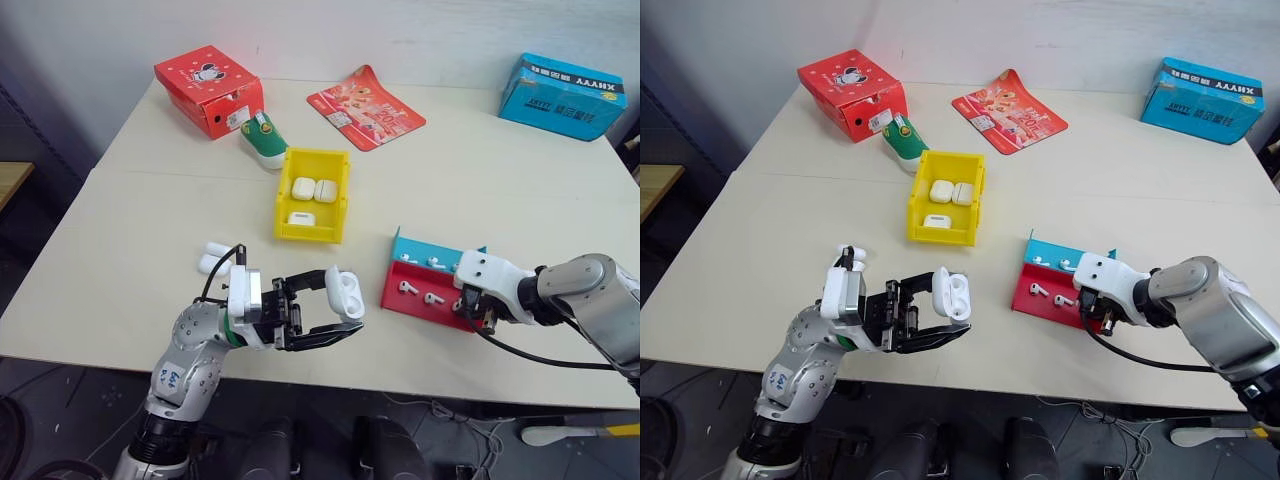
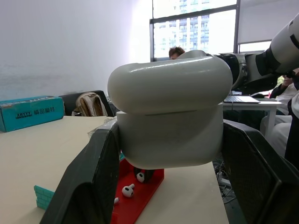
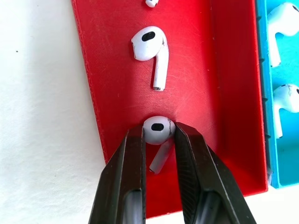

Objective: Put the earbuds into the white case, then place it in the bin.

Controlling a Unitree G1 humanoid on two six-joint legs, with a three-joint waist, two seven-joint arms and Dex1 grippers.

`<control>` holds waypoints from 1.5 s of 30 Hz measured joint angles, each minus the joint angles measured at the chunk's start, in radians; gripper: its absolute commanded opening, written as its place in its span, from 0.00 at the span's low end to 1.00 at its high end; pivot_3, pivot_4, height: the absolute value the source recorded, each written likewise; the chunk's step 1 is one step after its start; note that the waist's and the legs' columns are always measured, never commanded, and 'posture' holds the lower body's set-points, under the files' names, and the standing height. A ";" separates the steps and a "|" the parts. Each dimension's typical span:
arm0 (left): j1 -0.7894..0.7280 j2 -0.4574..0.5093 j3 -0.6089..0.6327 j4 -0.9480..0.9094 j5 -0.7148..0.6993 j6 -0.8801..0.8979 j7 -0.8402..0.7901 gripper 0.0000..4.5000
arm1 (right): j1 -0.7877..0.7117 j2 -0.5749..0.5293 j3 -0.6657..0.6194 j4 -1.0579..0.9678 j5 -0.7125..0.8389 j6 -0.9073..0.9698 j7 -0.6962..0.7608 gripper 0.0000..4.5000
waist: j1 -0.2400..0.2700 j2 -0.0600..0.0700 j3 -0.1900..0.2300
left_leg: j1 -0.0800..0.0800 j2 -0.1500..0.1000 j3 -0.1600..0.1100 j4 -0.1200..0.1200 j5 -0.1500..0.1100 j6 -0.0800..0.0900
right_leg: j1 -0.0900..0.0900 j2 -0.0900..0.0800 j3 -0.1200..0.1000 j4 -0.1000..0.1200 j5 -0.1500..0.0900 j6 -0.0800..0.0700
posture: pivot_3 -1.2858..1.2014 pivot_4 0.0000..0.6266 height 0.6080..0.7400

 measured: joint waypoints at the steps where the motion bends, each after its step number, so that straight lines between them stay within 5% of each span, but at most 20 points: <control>1: 0.000 0.000 0.000 0.000 0.000 0.000 0.000 0.62 | 0.001 0.000 -0.001 0.000 0.000 0.000 -0.001 0.10 | 0.000 0.000 0.000 | 0.000 0.000 0.000 0.000 0.000 0.000 | 0.000 0.000 0.000 0.000 0.000 0.000 | 0.52 0.24 1.00; 6: -0.003 -0.007 0.001 0.000 -0.020 0.007 0.000 0.62 | 0.026 0.058 -0.076 0.017 0.046 -0.006 -0.015 0.10 | 0.000 0.000 0.000 | -0.001 0.000 0.000 0.000 0.000 0.000 | -0.001 0.000 0.000 0.000 0.000 0.000 | 0.52 0.24 1.00; 10: -0.038 -0.026 0.019 -0.001 -0.075 0.033 0.008 0.62 | 0.051 0.124 -0.331 0.051 0.223 -0.041 0.042 0.10 | 0.004 0.000 0.000 | -0.002 0.000 -0.001 0.000 0.000 0.000 | -0.001 0.000 -0.002 0.000 0.000 0.000 | 0.52 0.24 1.00; 14: -0.133 -0.068 0.036 0.007 -0.162 0.100 0.020 0.62 | 0.015 0.340 -0.686 0.027 0.585 -0.005 0.054 0.10 | 0.004 -0.001 0.000 | -0.002 0.000 -0.004 0.002 0.000 0.001 | 0.002 0.001 -0.005 0.001 0.000 0.000 | 0.52 0.24 1.00; 17: -0.191 -0.071 0.037 0.024 -0.211 0.147 -0.001 0.62 | 0.042 0.517 -0.798 -0.069 0.771 -0.061 -0.012 0.10 | 0.003 -0.001 0.000 | -0.002 0.000 -0.005 0.002 0.000 0.001 | 0.003 0.001 -0.006 0.001 0.000 0.000 | 0.52 0.24 1.00; 20: -0.229 -0.079 0.034 0.072 -0.216 0.167 -0.028 0.62 | 0.060 0.665 -0.764 -0.183 0.808 -0.186 -0.090 0.10 | -0.002 0.000 0.000 | -0.002 0.000 -0.003 0.003 0.000 0.001 | 0.001 0.001 -0.004 0.002 0.000 0.000 | 0.52 0.24 1.00; 26: -0.282 -0.105 0.024 0.136 -0.215 0.177 -0.074 0.62 | 0.086 0.778 -0.592 -0.307 0.776 -0.356 -0.161 0.10 | -0.003 0.000 0.000 | -0.002 -0.001 -0.002 0.003 0.000 0.001 | 0.000 0.001 -0.004 0.004 0.000 0.000 | 0.52 0.24 1.00; 31: -0.303 -0.133 0.014 0.159 -0.208 0.181 -0.089 0.62 | 0.098 0.781 -0.478 -0.308 0.716 -0.449 -0.163 0.10 | 0.000 0.000 0.000 | -0.002 -0.001 -0.002 0.003 0.000 0.001 | 0.000 0.001 -0.004 0.004 0.000 0.000 | 0.52 0.24 1.00; 45: -0.304 -0.141 0.014 0.168 -0.156 0.182 -0.090 0.62 | 0.091 0.710 -0.407 -0.258 0.673 -0.535 -0.174 0.10 | -0.001 0.000 0.000 | -0.002 -0.001 -0.002 0.003 0.000 0.001 | 0.000 0.001 -0.004 0.003 0.000 0.000 | 0.52 0.24 1.00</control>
